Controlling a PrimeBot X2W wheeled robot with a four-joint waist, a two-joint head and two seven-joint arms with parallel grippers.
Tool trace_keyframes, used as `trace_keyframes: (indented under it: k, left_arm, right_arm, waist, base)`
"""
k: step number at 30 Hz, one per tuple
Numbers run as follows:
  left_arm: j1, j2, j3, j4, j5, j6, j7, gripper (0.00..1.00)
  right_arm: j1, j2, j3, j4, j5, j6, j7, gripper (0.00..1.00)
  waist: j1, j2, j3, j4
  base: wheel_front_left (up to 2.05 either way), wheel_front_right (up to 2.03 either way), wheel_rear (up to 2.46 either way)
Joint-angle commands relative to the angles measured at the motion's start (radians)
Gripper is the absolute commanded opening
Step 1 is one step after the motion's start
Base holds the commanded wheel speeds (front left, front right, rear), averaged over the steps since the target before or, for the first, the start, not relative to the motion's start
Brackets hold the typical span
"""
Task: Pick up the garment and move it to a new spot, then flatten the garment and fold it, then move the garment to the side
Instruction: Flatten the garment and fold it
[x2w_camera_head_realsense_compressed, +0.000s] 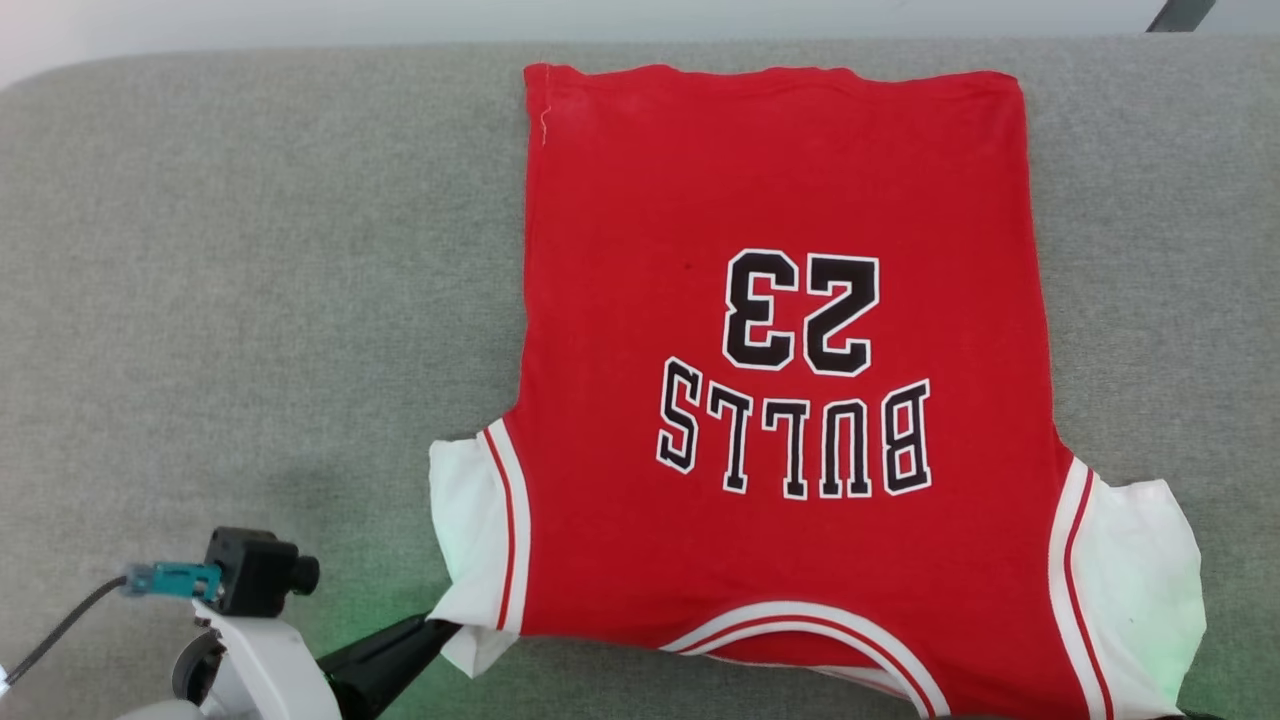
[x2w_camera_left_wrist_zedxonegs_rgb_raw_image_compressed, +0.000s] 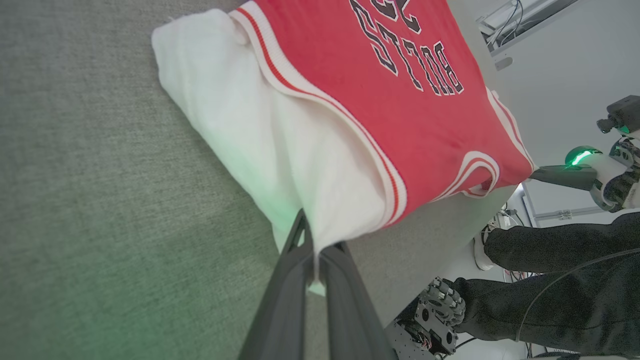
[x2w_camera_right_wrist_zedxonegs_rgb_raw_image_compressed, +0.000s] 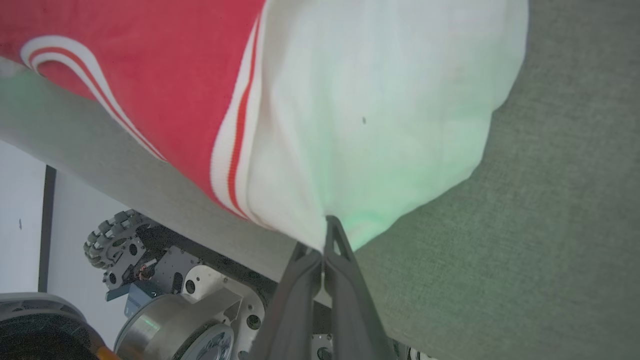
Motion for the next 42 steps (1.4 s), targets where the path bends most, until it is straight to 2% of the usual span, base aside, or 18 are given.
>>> trace_keyframes:
  k: [1,4,6,7,11,15,19,25,26,27,28,32,36,37,40,42]
  left_arm:
    - [0.015,0.002,0.001,-0.008,0.008,0.014,-0.01,0.0]
    - [0.023,-0.021,-0.006,-0.011,0.016,0.027,-0.01,0.0]
    - [0.02,-0.043,-0.011,0.006,0.027,0.029,0.002,0.0]
    - [0.014,-0.081,-0.014,0.035,0.025,0.024,0.009,0.0]
    - [-0.001,-0.161,-0.024,0.132,0.055,0.018,0.028,0.0]
    - [-0.004,-0.23,-0.032,0.224,0.075,0.015,0.036,0.0]
    - [0.009,-0.277,-0.031,0.283,0.07,0.015,0.018,0.0]
    - [0.026,-0.302,-0.029,0.326,0.072,0.013,-0.007,0.0]
    - [0.029,-0.304,-0.029,0.33,0.072,0.014,-0.01,0.0]
    - [0.033,-0.304,-0.029,0.332,0.07,0.018,-0.013,0.0]
    - [0.037,-0.305,-0.029,0.332,0.07,0.021,-0.016,0.0]
    - [0.046,-0.306,-0.026,0.314,0.079,0.03,-0.03,0.0]
    - [0.038,-0.312,-0.023,0.291,0.093,0.033,-0.04,0.0]
    - [0.038,-0.312,-0.023,0.291,0.093,0.033,-0.04,0.0]
    - [0.024,-0.317,-0.013,0.277,0.102,0.036,-0.051,0.0]
    - [0.015,-0.32,-0.009,0.265,0.109,0.038,-0.054,0.0]
  right_arm:
    - [0.021,0.029,-0.036,-0.03,-0.013,-0.002,0.016,0.0]
    - [0.042,0.068,-0.08,-0.076,-0.07,-0.002,0.065,0.0]
    - [0.03,0.085,-0.074,-0.088,-0.093,-0.002,0.1,0.0]
    - [0.0,0.097,-0.063,-0.081,-0.11,-0.002,0.127,0.0]
    - [-0.069,0.087,-0.003,-0.021,-0.165,-0.002,0.149,0.0]
    - [-0.127,0.06,0.093,0.08,-0.239,-0.002,0.125,0.0]
    - [-0.168,0.064,0.177,0.183,-0.274,-0.002,0.078,0.0]
    - [-0.224,0.075,0.27,0.253,-0.273,-0.002,-0.012,0.0]
    - [-0.232,0.074,0.279,0.254,-0.266,-0.002,-0.026,0.32]
    - [-0.24,0.07,0.283,0.251,-0.263,-0.002,-0.037,0.59]
    - [-0.244,0.061,0.284,0.244,-0.257,-0.002,-0.046,1.0]
    - [-0.22,0.008,0.226,0.192,-0.223,-0.003,-0.039,1.0]
    - [-0.179,-0.017,0.103,0.048,-0.161,-0.002,0.022,1.0]
    - [-0.179,-0.017,0.103,0.048,-0.161,-0.002,0.022,1.0]
    - [-0.178,-0.024,-0.021,-0.068,-0.123,-0.002,0.078,1.0]
    - [-0.215,-0.004,-0.097,-0.124,-0.092,-0.002,0.109,1.0]
  waist:
    - [0.0,0.0,0.006,0.004]
    - [0.0,0.0,0.008,0.005]
    - [0.0,0.0,0.01,0.007]
    - [0.0,0.0,0.013,0.009]
    - [0.0,0.0,0.02,0.014]
    - [0.0,0.0,0.024,0.02]
    - [0.0,0.0,0.021,0.026]
    - [0.0,0.0,0.015,0.014]
    - [0.0,0.0,0.013,0.009]
    - [0.0,0.0,0.012,0.003]
    - [0.0,0.0,0.011,-0.001]
    - [0.0,0.0,0.013,-0.012]
    - [0.0,0.0,0.025,-0.005]
    - [0.0,0.0,0.025,-0.005]
    - [0.0,0.0,0.036,0.008]
    - [0.0,0.0,0.047,0.02]
  base:
    - [0.0,0.0,0.0]
    - [0.0,0.0,0.0]
    - [0.0,0.0,0.0]
    - [0.0,0.0,0.0]
    - [0.0,0.0,0.0]
    - [0.0,0.0,0.0]
    - [0.0,0.0,0.0]
    - [0.0,0.0,0.0]
    - [0.0,0.0,0.0]
    - [0.0,0.0,0.0]
    - [0.0,0.0,0.0]
    - [0.0,0.0,0.0]
    - [0.0,0.0,0.0]
    - [0.0,0.0,0.0]
    - [0.0,0.0,0.0]
    - [0.0,0.0,0.0]
